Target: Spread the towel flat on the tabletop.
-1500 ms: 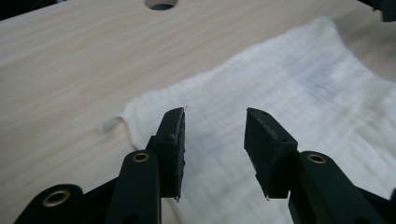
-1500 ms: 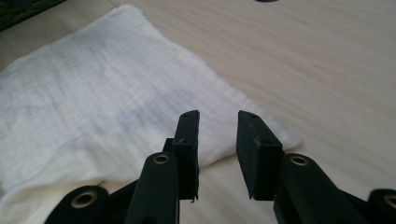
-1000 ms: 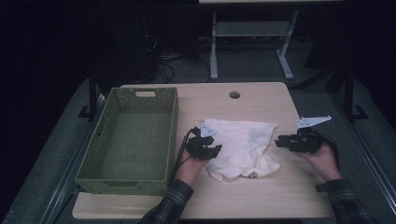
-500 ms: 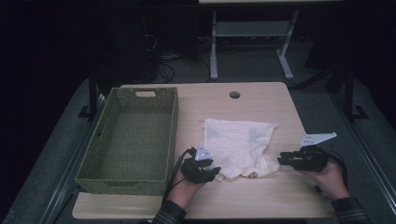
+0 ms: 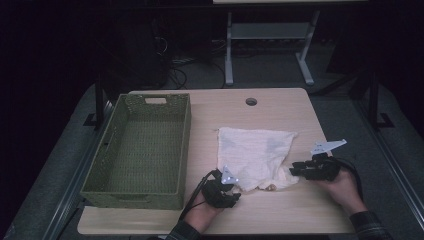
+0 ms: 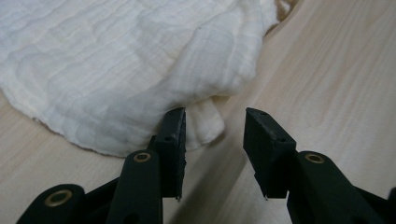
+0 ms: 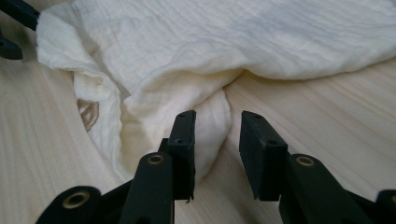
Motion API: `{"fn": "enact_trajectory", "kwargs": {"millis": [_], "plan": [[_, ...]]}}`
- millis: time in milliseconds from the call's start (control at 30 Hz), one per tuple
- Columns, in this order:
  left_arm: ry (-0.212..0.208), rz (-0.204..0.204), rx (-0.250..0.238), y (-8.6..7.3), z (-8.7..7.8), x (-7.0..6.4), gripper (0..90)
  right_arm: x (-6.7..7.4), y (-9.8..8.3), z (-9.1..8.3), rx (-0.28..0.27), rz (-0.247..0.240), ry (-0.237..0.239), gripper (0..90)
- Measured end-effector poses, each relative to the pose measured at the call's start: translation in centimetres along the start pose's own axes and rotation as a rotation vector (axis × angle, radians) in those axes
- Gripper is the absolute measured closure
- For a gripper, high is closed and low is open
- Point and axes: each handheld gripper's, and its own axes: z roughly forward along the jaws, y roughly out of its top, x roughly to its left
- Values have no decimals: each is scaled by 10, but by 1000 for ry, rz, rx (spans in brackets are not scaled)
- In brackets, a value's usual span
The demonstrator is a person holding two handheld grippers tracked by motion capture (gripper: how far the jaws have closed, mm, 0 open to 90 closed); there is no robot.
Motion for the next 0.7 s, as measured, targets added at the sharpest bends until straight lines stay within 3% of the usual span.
{"fn": "enact_trajectory", "kwargs": {"millis": [67,100,167,233,300,467,500,700], "plan": [[20,19,-2,2,3,-2,594,1,1,3,8,6,-3,656],[46,36,6,4,4,-1,649,2,3,10,38,-18,-20,680],[61,46,16,5,4,0,727,4,3,13,38,-23,-11,759],[53,29,17,5,3,3,828,6,3,12,48,-57,-35,850],[39,8,9,5,0,5,871,7,2,6,28,-62,-40,873],[50,-4,-12,6,-9,5,884,2,-3,-14,-26,-46,-72,878],[57,-9,-25,6,-11,5,884,-1,-8,-25,-44,-41,-92,878],[87,-36,-97,6,-29,4,888,-1,-24,-54,-58,-10,-138,878]]}}
